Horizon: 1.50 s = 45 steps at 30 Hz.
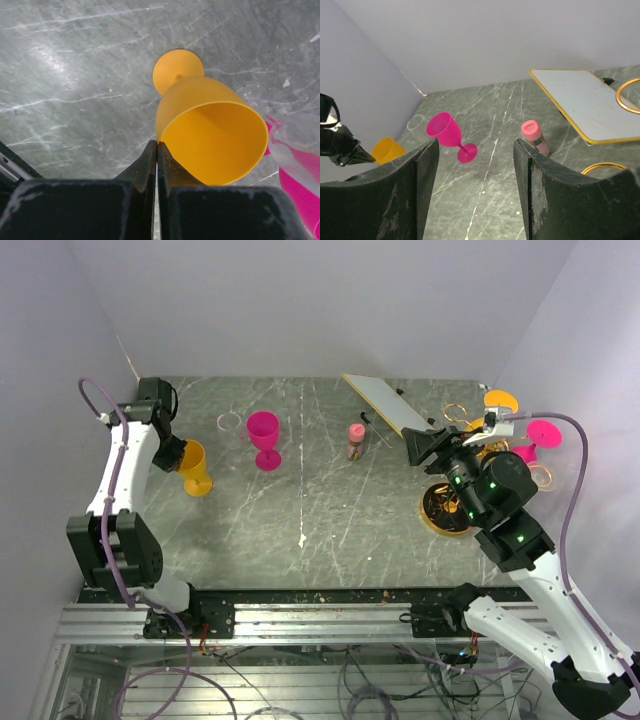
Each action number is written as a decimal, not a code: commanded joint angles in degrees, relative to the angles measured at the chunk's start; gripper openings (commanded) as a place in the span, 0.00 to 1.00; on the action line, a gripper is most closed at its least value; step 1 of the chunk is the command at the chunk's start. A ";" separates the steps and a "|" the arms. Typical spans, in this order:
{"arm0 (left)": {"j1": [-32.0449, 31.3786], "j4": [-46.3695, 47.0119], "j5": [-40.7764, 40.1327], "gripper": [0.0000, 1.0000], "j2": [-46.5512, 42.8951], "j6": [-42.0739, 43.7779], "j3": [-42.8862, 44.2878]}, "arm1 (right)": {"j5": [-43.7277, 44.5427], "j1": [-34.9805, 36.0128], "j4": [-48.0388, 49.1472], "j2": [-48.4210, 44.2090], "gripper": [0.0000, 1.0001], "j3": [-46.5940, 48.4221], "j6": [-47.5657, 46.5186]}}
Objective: Take the wine glass off the wine glass rack
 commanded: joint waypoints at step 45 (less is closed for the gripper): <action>0.08 17.71 10.97 0.64 -9.54 18.62 4.92 | -0.92 -0.08 -2.28 5.19 0.60 5.69 -2.19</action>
